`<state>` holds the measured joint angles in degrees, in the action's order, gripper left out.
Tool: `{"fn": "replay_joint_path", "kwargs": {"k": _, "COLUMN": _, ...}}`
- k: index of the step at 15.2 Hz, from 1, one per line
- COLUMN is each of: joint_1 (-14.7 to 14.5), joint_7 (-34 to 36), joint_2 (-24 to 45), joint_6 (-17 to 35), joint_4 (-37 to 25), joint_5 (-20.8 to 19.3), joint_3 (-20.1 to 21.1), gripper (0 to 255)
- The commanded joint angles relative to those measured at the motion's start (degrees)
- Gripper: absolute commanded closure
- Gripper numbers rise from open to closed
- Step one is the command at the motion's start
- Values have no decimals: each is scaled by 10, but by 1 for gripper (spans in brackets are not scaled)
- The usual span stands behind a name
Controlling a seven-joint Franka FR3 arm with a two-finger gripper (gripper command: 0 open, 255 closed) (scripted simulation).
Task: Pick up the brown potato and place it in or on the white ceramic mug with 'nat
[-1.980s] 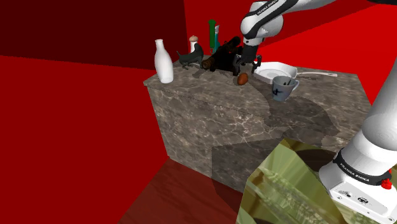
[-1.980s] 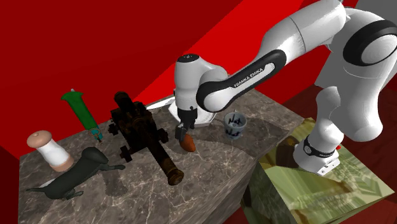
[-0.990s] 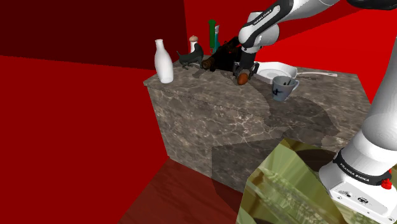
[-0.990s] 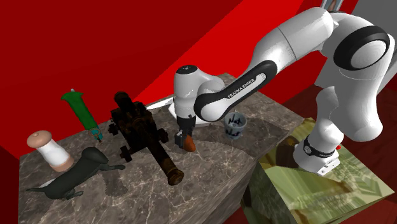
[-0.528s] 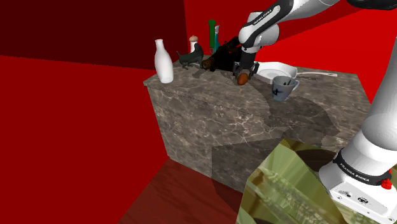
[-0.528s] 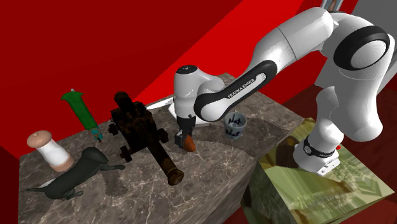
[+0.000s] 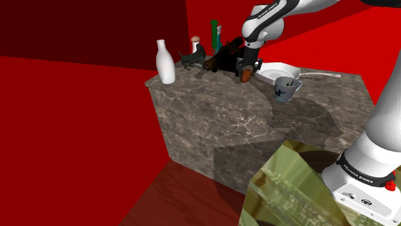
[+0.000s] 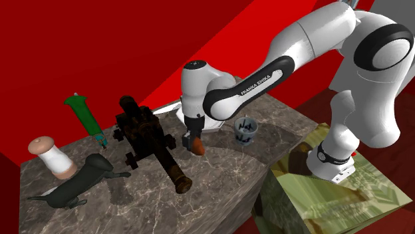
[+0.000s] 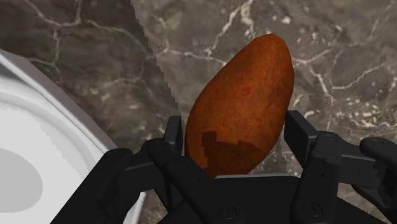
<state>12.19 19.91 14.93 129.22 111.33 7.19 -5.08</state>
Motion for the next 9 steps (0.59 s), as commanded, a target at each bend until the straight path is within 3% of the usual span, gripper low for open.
{"fn": "replay_joint_path", "kwargs": {"k": 1, "joint_1": -1, "joint_7": 3, "joint_2": -7, "joint_6": -14, "joint_4": -7, "joint_5": -2, "joint_3": 0, "gripper": 255}}
{"fn": "replay_joint_path", "kwargs": {"k": 9, "joint_1": -1, "joint_7": 10, "joint_2": -33, "joint_6": -69, "joint_4": -37, "joint_5": -9, "joint_3": -2, "gripper": 255}}
